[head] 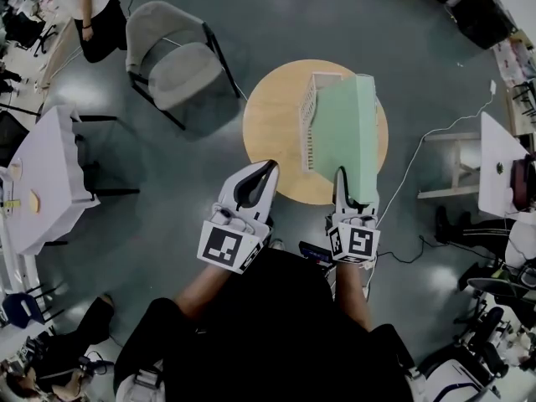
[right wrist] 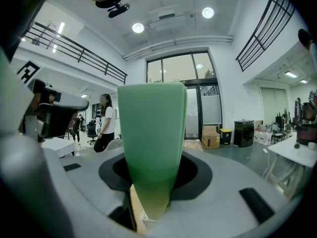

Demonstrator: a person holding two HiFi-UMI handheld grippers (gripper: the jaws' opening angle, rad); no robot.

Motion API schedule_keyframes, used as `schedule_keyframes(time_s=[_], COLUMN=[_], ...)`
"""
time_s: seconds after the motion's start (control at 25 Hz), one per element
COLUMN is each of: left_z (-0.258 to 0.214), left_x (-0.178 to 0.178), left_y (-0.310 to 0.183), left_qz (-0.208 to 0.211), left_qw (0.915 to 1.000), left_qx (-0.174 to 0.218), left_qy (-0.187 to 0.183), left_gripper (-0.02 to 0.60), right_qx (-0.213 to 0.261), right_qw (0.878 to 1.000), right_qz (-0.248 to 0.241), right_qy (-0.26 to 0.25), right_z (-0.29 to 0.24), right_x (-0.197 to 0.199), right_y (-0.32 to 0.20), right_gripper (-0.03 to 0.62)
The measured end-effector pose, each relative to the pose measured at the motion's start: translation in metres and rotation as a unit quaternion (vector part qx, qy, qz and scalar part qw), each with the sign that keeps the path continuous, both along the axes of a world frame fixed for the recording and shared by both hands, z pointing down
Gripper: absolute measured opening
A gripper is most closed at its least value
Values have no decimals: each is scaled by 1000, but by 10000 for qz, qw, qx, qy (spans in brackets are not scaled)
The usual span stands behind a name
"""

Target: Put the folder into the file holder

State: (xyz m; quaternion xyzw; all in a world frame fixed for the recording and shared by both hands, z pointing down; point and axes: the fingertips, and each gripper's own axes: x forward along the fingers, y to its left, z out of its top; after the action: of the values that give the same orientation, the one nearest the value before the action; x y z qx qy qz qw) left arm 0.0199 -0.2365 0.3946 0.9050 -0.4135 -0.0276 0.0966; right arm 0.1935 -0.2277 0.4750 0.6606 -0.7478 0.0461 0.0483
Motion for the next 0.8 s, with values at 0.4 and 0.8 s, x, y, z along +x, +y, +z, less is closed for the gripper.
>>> schedule_keyframes(time_s=[0.4,0.8], left_z=[2,1], left_x=[1,-4], left_y=[2,3], left_qz=[-9,-55], left_qw=[10000,10000], left_qx=[-11,-10], left_qy=[-9,-5], left_gripper=[11,11], right_qx=[-20,-172], right_qw=[10000,9998], right_qz=[-36,-86], right_qy=[34,102], right_z=[11,18], right_x=[0,-4], right_y=[-1,-10], right_gripper=[149,150])
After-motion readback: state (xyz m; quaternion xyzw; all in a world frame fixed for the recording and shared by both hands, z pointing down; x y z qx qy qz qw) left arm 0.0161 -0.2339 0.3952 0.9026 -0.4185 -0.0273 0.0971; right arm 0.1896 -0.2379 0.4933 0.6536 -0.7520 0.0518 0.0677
